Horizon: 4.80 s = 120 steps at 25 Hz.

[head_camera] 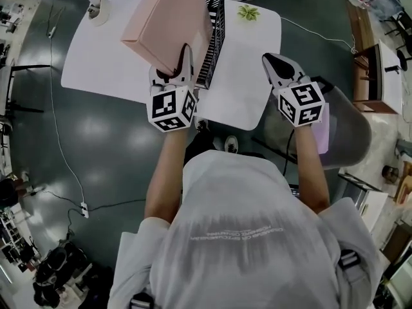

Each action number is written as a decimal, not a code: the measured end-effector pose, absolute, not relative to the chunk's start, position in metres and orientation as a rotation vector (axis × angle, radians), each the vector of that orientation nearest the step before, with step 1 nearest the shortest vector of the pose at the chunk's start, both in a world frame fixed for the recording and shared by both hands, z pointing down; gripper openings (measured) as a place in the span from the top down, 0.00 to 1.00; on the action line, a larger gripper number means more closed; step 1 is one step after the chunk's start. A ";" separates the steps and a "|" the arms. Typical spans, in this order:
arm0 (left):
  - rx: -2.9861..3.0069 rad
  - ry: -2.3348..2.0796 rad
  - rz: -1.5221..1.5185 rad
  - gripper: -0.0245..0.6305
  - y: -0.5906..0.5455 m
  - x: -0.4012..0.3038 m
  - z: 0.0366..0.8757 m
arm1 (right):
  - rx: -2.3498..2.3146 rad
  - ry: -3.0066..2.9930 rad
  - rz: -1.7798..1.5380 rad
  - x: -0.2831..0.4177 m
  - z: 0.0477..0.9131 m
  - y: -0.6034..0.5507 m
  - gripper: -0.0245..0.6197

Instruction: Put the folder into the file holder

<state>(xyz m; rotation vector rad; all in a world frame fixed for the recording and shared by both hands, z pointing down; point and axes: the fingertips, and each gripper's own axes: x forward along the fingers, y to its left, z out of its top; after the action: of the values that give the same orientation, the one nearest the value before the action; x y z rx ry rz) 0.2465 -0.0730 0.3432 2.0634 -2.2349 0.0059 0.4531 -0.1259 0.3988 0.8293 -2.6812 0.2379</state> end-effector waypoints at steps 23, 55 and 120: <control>2.083 -2.250 -0.051 0.71 -0.101 0.250 0.375 | 0.923 -2.565 0.343 0.466 0.435 -0.129 0.90; 2.017 -2.189 0.074 0.66 -0.109 0.260 0.428 | 0.916 -2.543 0.410 0.476 0.453 -0.126 0.90; 2.241 -2.342 0.201 0.94 0.101 0.234 0.259 | 0.649 -2.852 -0.219 0.412 0.289 -0.025 0.91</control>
<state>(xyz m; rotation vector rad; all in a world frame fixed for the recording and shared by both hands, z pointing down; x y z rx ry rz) 0.2342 0.1009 0.2593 2.2409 -2.3422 0.2010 0.4124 -0.0249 0.2892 0.6490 -2.8523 -0.2191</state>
